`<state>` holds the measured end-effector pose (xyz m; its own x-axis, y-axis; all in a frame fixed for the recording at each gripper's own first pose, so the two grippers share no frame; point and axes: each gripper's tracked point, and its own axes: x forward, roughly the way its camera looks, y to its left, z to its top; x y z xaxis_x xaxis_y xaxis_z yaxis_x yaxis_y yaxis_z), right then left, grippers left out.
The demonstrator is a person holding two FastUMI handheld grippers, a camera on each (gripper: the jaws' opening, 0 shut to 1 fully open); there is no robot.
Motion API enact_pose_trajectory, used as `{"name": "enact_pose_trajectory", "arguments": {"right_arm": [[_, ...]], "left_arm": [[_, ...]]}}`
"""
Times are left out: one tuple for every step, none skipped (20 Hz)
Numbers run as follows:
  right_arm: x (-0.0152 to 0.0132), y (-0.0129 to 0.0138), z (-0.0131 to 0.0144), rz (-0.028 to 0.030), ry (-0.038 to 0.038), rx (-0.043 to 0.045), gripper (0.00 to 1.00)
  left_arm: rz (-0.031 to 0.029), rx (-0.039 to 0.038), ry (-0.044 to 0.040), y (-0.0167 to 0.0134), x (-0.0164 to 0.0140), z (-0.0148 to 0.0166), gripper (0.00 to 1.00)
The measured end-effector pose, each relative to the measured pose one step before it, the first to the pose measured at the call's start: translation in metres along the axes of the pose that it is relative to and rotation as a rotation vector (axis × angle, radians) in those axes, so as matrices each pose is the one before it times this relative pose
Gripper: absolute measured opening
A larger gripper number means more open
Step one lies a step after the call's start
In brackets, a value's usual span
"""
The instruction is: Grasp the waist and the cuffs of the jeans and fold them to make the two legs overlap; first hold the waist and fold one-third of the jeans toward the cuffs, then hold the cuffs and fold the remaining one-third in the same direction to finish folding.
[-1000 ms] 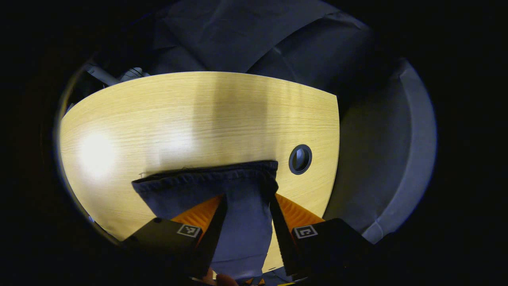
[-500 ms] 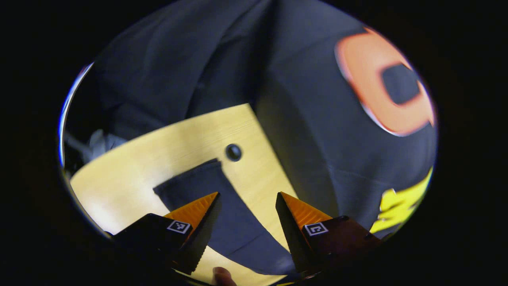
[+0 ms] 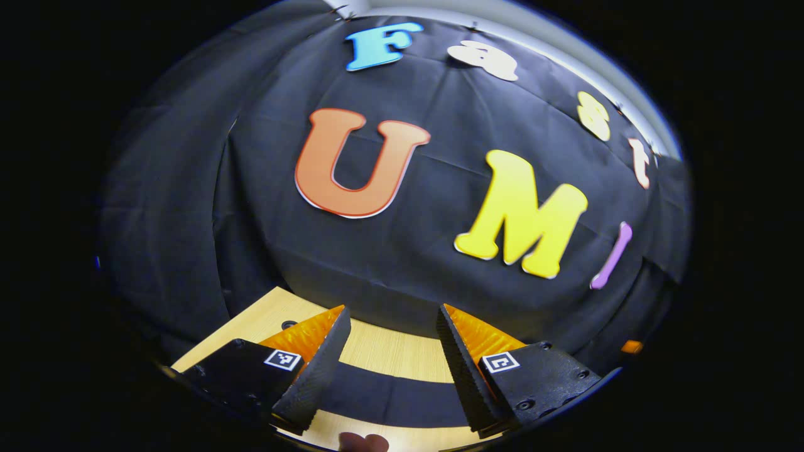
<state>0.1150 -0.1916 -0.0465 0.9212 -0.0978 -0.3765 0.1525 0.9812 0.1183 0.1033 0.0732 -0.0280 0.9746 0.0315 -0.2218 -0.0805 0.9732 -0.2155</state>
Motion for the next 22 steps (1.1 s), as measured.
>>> {"name": "enact_pose_trajectory", "arguments": {"right_arm": [[-0.01372,-0.00254,-0.00875,0.00226,0.00653,0.0046,0.87],[-0.00729,-0.00604,-0.00702,-0.00968,0.01385,0.01333,0.87],[-0.00735,-0.01077,-0.01022,-0.01955,0.01553,0.01057,0.87],[-0.00184,-0.01127,-0.01264,-0.0193,0.02903,0.01104,0.87],[0.00126,-0.00927,-0.01562,-0.01199,0.03883,0.02302,0.83],[0.00344,-0.00649,-0.01281,-0.00404,0.0346,0.02308,0.9],[0.00789,-0.01097,-0.01061,-0.01227,0.0289,0.021,0.84],[0.00968,-0.01049,-0.0096,-0.00639,0.02885,0.0295,0.83],[0.0166,-0.00923,-0.00673,-0.00196,0.03379,0.05424,0.84],[0.01661,-0.00798,-0.00684,0.01111,0.04062,0.06839,0.87],[0.01633,-0.01162,-0.00429,-0.00521,0.03525,0.0731,0.84],[0.0189,-0.01669,-0.00238,-0.00668,0.02737,0.06567,0.84],[0.02248,-0.01681,-0.0001,-0.01548,0.02241,0.04505,0.87],[0.0218,-0.01701,0.00099,-0.02087,0.01814,0.04115,0.84],[0.01792,-0.0116,0.00364,-0.00287,0.01241,0.03811,0.83],[0.01456,-0.01014,0.00084,-0.00586,0.01354,0.03092,0.84],[0.01313,-0.00525,0.00289,0.00529,0.01206,0.03032,0.91],[0.01391,-0.00819,0.00414,0.00291,0.01109,0.03722,0.91],[0.00835,-0.00932,0.00352,0.00685,0.01432,0.04985,0.91],[0.00827,-0.00915,0.00542,-0.00027,0.00368,0.04751,0.91],[0.00603,-0.00422,0.00719,-0.0016,-0.00097,0.03001,0.91],[0.00649,0.00303,0.00327,-0.00156,0.00233,0.01603,0.91]], "left_arm": [[-0.008,0.013,-0.00318,-0.0113,-0.0101,-0.01038,0.89],[-0.00003,0.0192,0.00857,-0.00833,-0.00957,-0.01271,0.89],[0.0144,0.02076,0.01311,-0.00417,-0.00946,-0.01499,0.9],[0.00994,0.00947,0.01248,-0.00504,-0.00716,-0.01325,0.92],[-0.00051,-0.00314,0.01344,-0.01071,-0.00587,-0.01175,0.98],[-0.00477,-0.01425,0.01243,-0.00748,-0.00426,-0.00701,0.97],[-0.00767,-0.02006,0.017,-0.00606,-0.00262,-0.01248,0.98],[-0.00991,-0.01916,0.0293,-0.00857,-0.00201,-0.01112,0.97],[0.00572,-0.0079,0.0221,-0.00214,-0.00112,-0.00735,0.98],[0.01476,-0.00571,0.01788,0.00071,-0.00304,-0.00501,0.98],[0.00683,-0.00693,0.01479,-0.00135,0.00103,-0.00393,0.98],[0.0108,-0.00201,0.01635,-0.0016,-0.00187,-0.00298,0.98],[0.0185,0.00543,0.00855,0.00082,-0.00227,-0.00218,0.98],[0.01654,0.00718,0.00926,0.00074,-0.00378,-0.00176,0.98],[0.01967,0.00414,0.00713,0.00177,-0.00396,-0.00253,0.98],[0.01355,0.0037,0.00505,0.00105,-0.00375,-0.00177,0.98],[0.0134,0.0036,0.01454,-0.00021,-0.00247,-0.00571,0.97],[0.01873,0.00708,0.01758,0.00246,-0.0022,-0.00627,0.97],[0.01382,0.00527,0.01914,0.00089,-0.0019,-0.00606,0.97],[0.01044,0.00544,0.01722,-0.00032,-0.00129,-0.00576,0.97],[0.00973,0.00106,0.00858,-0.00025,-0.00272,-0.00212,0.97],[0.00571,0.00025,0.00697,-0.00003,-0.00148,-0.00075,0.97]]}}
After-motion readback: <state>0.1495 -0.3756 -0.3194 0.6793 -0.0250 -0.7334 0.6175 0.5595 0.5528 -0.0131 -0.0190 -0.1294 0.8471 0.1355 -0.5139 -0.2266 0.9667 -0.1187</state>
